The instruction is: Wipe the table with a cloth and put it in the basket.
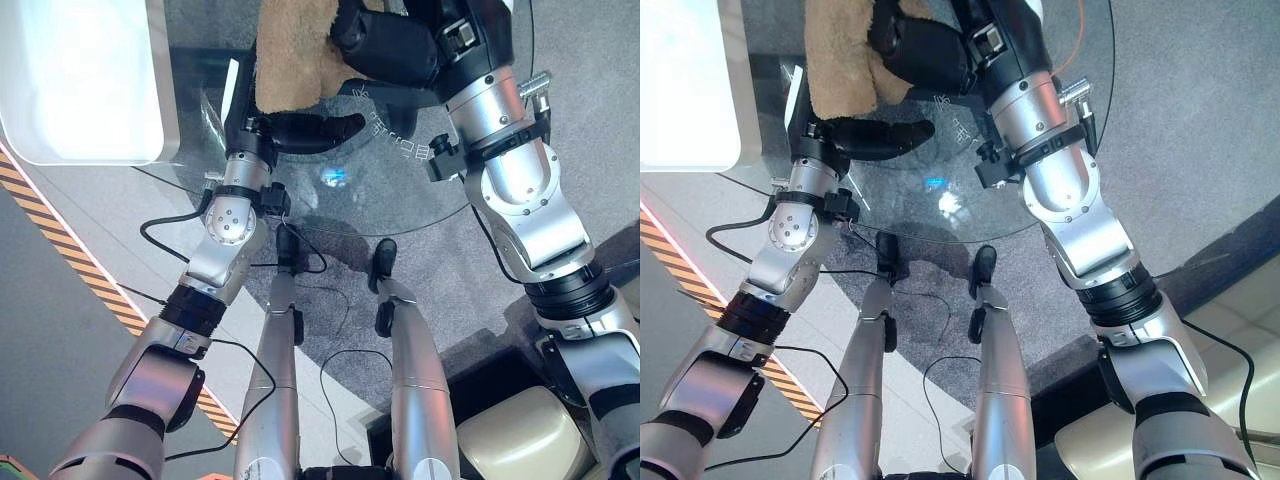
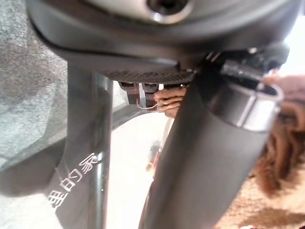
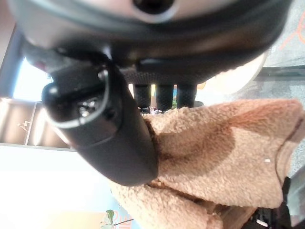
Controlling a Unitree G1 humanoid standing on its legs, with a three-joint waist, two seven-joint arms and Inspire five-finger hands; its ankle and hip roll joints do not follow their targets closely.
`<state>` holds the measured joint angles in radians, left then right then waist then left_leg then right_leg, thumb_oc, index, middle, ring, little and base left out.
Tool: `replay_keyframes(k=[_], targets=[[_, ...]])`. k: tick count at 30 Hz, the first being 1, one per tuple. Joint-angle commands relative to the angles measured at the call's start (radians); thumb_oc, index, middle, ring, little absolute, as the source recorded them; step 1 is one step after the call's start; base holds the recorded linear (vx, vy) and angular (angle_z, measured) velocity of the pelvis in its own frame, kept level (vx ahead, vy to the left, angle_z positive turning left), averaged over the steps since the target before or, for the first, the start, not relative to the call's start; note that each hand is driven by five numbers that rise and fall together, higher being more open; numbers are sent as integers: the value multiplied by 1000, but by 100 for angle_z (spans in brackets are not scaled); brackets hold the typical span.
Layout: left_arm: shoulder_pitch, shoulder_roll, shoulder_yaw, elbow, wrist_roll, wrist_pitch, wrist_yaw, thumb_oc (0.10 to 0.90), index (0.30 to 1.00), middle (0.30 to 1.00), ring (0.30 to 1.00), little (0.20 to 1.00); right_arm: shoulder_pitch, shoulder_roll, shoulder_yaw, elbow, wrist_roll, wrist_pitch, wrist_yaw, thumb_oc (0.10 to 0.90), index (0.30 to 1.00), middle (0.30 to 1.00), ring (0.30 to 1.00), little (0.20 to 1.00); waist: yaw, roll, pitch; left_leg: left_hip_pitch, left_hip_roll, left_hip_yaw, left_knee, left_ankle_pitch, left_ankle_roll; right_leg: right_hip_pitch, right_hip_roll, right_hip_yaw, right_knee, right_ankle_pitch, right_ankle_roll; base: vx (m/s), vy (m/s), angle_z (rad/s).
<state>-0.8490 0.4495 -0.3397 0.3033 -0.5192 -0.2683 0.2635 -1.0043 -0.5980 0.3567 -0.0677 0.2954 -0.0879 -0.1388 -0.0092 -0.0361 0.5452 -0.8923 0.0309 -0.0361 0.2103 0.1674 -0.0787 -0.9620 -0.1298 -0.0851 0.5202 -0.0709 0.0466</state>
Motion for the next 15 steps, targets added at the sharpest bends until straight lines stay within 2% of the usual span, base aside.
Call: replay_keyframes(k=[1, 15], targets=[[-97, 6, 35, -129, 5, -139, 19, 800, 900, 900, 900, 900, -170, 14, -80, -212, 2, -195, -27, 100, 300, 300, 300, 200, 6, -22, -25, 33, -49, -5, 101, -104, 52, 103, 60, -1, -192, 138, 43, 0, 0, 0], [-96, 3, 51, -169, 18, -181, 38, 800, 900, 900, 900, 900, -159, 15, -96, -211, -27, -180, -52, 100, 300, 300, 300, 200, 7, -29, -25, 36, -50, -9, 105, -110, 53, 109, 62, -2, -193, 137, 43, 0, 0, 0]])
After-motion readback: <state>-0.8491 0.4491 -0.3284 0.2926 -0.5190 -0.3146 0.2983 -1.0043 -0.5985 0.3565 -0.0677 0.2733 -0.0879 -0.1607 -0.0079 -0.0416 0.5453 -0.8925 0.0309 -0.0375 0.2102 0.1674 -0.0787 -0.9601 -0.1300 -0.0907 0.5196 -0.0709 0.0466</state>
